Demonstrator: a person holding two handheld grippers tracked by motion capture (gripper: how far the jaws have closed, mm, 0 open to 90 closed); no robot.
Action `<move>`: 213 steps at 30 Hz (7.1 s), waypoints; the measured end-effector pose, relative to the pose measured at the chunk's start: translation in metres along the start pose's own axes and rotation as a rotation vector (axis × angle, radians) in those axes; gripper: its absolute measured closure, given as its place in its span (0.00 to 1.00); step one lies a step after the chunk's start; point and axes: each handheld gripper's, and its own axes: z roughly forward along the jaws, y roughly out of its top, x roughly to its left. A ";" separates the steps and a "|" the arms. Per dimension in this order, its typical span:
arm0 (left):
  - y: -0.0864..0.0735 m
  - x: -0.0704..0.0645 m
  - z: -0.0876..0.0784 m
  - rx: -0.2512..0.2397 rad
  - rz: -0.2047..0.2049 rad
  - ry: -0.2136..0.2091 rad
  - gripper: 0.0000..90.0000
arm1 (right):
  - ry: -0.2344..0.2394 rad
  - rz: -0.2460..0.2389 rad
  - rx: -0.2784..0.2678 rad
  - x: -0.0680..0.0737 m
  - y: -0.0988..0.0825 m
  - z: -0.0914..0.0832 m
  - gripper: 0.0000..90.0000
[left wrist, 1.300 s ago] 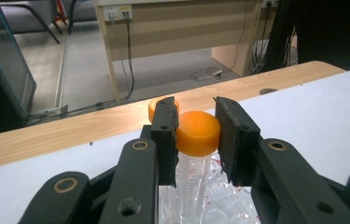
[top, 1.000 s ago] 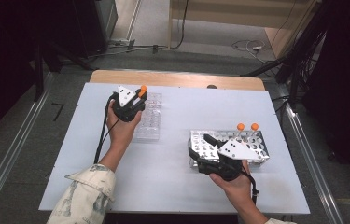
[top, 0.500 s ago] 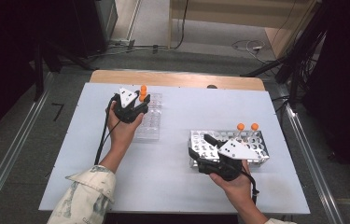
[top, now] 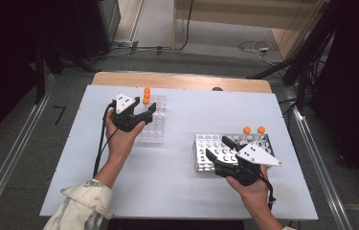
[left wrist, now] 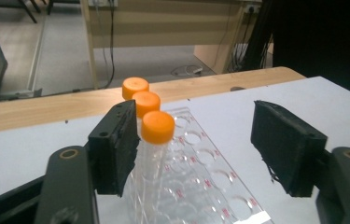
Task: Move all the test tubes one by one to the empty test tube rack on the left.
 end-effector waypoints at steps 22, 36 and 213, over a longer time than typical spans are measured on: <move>-0.020 -0.014 -0.045 -0.003 0.015 -0.046 0.29 | -0.271 0.059 -0.020 -0.064 -0.020 -0.047 0.30; -0.025 -0.016 -0.044 -0.006 0.015 -0.040 0.29 | -0.406 0.116 0.008 -0.099 -0.040 -0.033 0.36; 0.003 -0.040 -0.058 -0.064 0.095 -0.199 0.79 | 0.094 -0.107 0.088 0.056 0.020 0.089 0.23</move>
